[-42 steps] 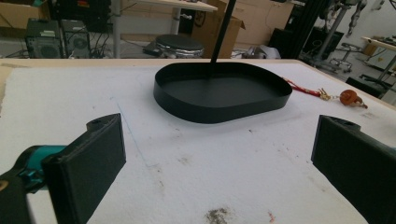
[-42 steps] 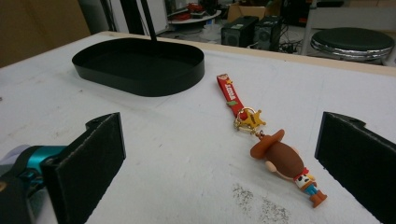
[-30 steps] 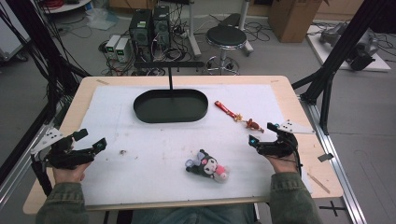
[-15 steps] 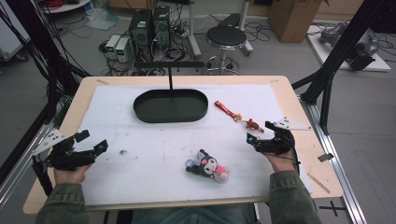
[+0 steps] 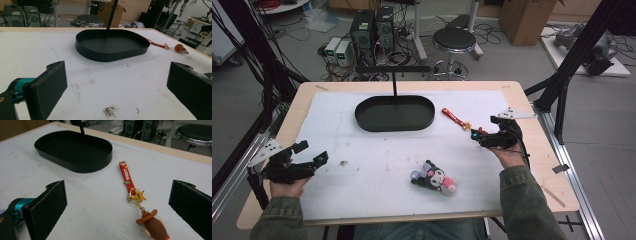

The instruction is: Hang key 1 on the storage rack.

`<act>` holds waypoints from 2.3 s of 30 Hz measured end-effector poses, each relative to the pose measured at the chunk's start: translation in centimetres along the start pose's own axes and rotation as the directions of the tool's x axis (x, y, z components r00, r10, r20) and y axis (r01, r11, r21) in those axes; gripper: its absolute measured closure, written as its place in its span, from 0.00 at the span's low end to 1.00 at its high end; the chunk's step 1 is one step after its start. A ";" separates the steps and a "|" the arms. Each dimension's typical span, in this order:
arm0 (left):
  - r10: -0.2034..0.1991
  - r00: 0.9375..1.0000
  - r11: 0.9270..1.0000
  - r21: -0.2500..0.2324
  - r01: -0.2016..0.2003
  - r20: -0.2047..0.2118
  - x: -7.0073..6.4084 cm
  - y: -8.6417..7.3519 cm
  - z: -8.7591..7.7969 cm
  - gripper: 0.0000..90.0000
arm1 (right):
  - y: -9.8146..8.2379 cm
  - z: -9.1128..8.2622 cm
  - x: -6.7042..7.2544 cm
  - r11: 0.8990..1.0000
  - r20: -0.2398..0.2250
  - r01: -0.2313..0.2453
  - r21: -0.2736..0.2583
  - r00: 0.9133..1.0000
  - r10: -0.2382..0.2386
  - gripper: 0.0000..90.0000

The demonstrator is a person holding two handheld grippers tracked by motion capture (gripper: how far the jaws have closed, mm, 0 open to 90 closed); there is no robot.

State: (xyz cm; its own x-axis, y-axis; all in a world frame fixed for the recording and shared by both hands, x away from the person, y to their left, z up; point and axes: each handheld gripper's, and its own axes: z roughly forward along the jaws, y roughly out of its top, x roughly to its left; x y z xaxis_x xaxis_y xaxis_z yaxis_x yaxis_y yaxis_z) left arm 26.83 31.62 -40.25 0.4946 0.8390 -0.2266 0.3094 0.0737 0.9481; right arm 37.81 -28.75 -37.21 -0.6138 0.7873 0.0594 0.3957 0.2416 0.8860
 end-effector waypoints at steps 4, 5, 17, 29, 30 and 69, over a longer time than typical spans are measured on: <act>-0.003 1.000 1.000 -0.001 0.003 -0.001 0.1 0.0 0.0 0.04 | 1.0 1.2 0.0 0.999 -0.010 0.022 0.047 1.000 -0.022 0.01; -0.003 1.000 1.000 -0.001 0.003 -0.001 0.1 0.0 0.0 0.04 | 1.1 1.6 -0.1 0.998 -0.013 0.030 0.056 0.999 -0.029 0.01; 0.001 1.000 1.000 0.020 -0.001 -0.002 -0.2 0.0 0.5 0.04 | 3.2 5.3 -1.2 0.992 -0.024 0.011 0.127 1.000 -0.008 0.01; -0.006 1.000 1.000 0.015 0.006 -0.003 0.1 0.0 0.6 0.04 | 5.9 8.9 -1.8 0.980 -0.010 0.026 0.197 1.000 -0.025 0.01; -0.007 1.000 1.000 0.014 0.007 -0.002 0.1 0.0 0.6 0.04 | 6.0 9.2 -1.9 0.979 -0.007 0.041 0.200 0.999 -0.040 0.01; -0.010 1.000 1.000 0.018 0.010 0.029 0.1 0.0 1.0 0.04 | 5.8 21.3 -2.0 0.809 0.057 0.034 0.586 0.995 -0.083 0.67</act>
State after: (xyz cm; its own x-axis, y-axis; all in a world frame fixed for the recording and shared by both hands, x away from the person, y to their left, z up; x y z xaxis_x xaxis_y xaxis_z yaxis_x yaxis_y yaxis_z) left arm 27.67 31.19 -40.53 0.5152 0.8220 -0.2427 0.3289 0.0719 0.9416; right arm 55.87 -16.84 -41.93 -0.6045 0.7955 -0.0407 0.7000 0.5549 0.4495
